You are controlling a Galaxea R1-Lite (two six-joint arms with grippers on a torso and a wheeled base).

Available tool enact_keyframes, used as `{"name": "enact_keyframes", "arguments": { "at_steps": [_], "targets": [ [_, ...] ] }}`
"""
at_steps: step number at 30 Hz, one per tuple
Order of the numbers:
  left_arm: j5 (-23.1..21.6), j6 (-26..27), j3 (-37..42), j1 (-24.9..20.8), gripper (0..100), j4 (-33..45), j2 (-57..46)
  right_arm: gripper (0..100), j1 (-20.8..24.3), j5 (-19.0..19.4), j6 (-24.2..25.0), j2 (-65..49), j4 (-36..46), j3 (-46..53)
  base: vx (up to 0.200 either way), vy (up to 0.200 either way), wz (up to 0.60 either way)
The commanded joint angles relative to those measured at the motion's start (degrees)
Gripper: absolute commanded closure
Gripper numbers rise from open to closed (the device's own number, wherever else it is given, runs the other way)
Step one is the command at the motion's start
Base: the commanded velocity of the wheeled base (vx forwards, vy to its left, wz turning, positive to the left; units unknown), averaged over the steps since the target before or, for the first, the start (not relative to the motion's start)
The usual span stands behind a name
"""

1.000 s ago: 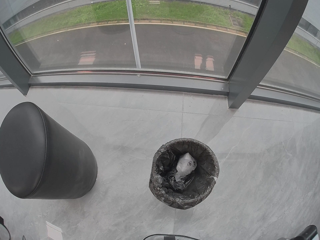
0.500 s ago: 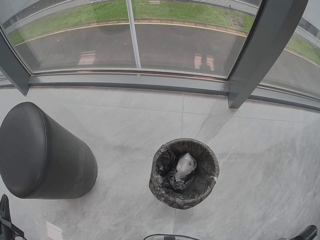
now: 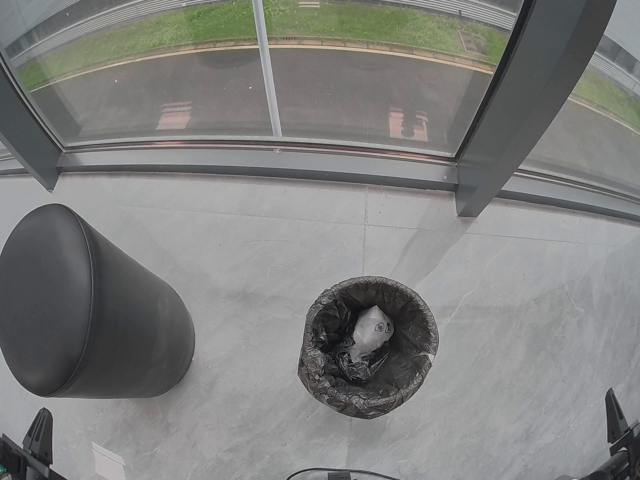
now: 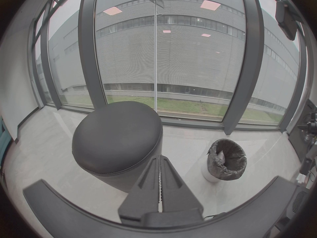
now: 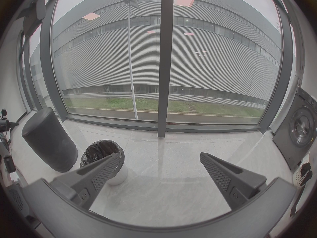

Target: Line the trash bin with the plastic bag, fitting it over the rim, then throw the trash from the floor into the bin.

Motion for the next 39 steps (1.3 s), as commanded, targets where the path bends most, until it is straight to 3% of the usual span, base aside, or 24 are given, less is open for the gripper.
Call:
{"name": "enact_keyframes", "arguments": {
  "at_steps": [1,3,8,17,21,23,25,39],
  "targets": [
    [-1.83,0.18,0.6,-1.12,100,0.36,-2.28,0,0.04,0.01,1.31,-0.63,-0.07,0.39,0.0,0.0,0.0],
    [-1.22,0.53,0.6,-1.2,100,0.45,-2.89,0,0.04,0.01,2.1,-0.63,-0.07,0.39,0.0,0.0,0.0],
    [8.27,1.5,0.77,-1.29,100,-0.17,-3.16,0,0.04,-0.08,2.1,-0.63,-0.07,0.39,0.0,0.0,0.0],
    [8.19,3.96,0.77,-1.29,100,-0.17,-3.16,0,0.04,-0.61,2.63,-0.63,-0.07,0.39,0.0,0.0,0.0],
    [8.01,2.55,0.77,-1.29,100,0.01,-3.16,0,0.04,-0.43,3.95,-0.63,-0.07,0.39,0.0,0.0,0.0],
    [5.55,0.44,1.04,-1.29,100,0.36,-3.16,0,0.04,-0.17,4.65,-0.63,-0.07,0.39,0.0,0.0,0.0],
    [1.07,2.2,1.04,-1.38,100,1.41,-3.07,0,0.04,0.01,4.74,-0.63,-0.07,0.39,0.0,0.0,0.0],
    [1.86,2.03,1.04,-1.38,100,1.41,-3.16,0,0.04,0.89,5.0,-0.63,0.19,0.39,0.0,0.0,0.0]
  ]
}}
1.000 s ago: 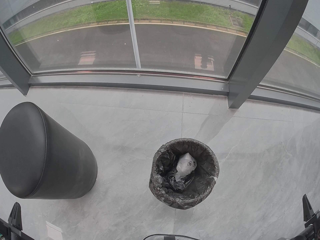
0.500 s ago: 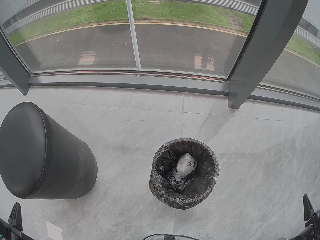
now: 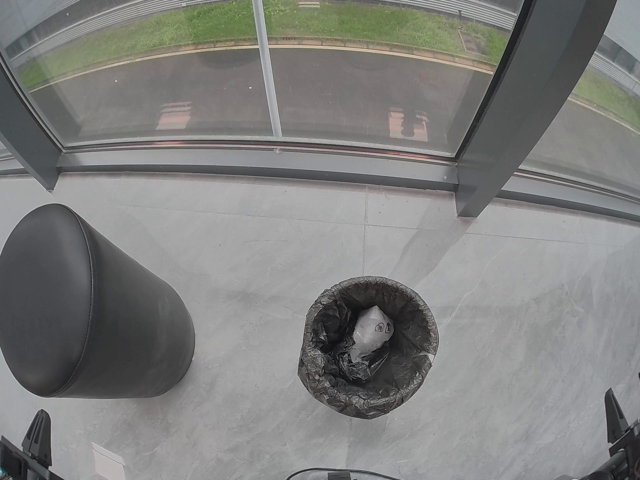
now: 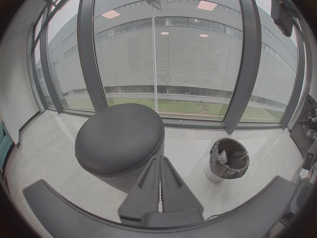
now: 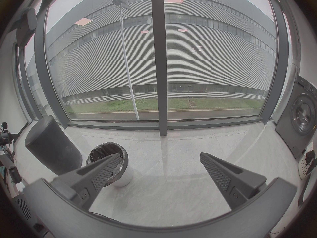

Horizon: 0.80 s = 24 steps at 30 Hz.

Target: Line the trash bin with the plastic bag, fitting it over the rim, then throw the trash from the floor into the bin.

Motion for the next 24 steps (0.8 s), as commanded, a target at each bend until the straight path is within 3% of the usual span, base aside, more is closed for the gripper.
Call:
{"name": "enact_keyframes", "arguments": {
  "at_steps": [1,3,10,14,24],
  "targets": [
    [0.1,0.18,1.01,0.01,100,-0.04,-0.74,0,0.02,1.27,0.06,-0.73,0.11,-0.02,0.0,0.0,0.0],
    [0.1,0.01,1.01,0.01,100,-0.04,-0.74,0,0.02,4.0,-0.03,-0.73,0.19,-0.02,0.0,0.0,0.0],
    [-0.16,0.53,1.01,0.01,100,0.05,-0.74,0,0.02,6.55,-3.11,-0.73,0.28,-0.02,0.0,0.0,0.0],
    [-0.25,0.53,1.01,0.01,100,0.31,-0.74,0,0.02,4.97,-6.1,-0.73,-0.42,1.38,0.0,0.0,0.0],
    [-0.25,0.53,1.01,0.01,100,0.05,-0.74,0,0.02,4.09,-6.01,-0.73,-0.33,1.38,0.0,0.0,0.0]
  ]
}}
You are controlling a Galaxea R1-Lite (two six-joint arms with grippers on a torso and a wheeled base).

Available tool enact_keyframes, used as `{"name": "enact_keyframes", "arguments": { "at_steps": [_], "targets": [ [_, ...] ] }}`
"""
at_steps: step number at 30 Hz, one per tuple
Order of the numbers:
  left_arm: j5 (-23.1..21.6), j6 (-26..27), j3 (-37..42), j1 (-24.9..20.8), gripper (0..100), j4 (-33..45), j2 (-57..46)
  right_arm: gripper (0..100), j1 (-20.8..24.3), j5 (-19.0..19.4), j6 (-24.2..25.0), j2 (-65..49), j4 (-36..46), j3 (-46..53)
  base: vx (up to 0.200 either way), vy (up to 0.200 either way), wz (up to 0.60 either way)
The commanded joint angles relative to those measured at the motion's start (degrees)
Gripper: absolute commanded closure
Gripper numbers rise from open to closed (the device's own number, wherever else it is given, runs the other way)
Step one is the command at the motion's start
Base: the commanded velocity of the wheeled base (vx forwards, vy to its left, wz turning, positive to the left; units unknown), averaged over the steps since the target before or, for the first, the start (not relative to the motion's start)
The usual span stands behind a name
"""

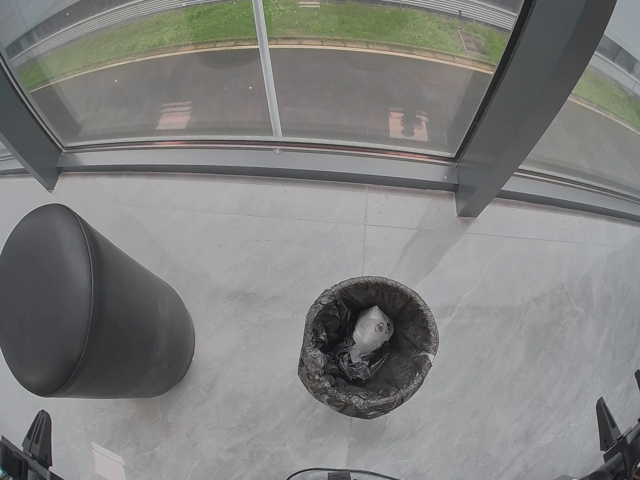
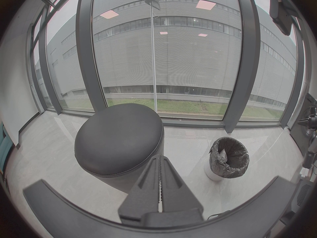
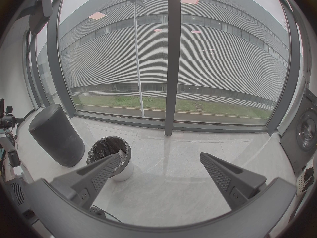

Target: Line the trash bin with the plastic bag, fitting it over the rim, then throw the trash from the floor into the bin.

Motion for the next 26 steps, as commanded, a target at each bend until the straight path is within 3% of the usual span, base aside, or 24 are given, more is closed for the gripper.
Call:
{"name": "enact_keyframes", "arguments": {
  "at_steps": [1,26],
  "targets": [
    [0.0,-0.01,1.01,0.01,100,-0.01,-0.79,0,0.04,0.06,0.23,-0.82,0.04,0.75,0.0,0.0,0.0],
    [0.0,-0.01,1.01,0.01,100,-0.01,-0.79,0,-0.04,-0.02,1.02,-0.82,0.04,0.84,0.0,0.0,0.0]
  ]
}}
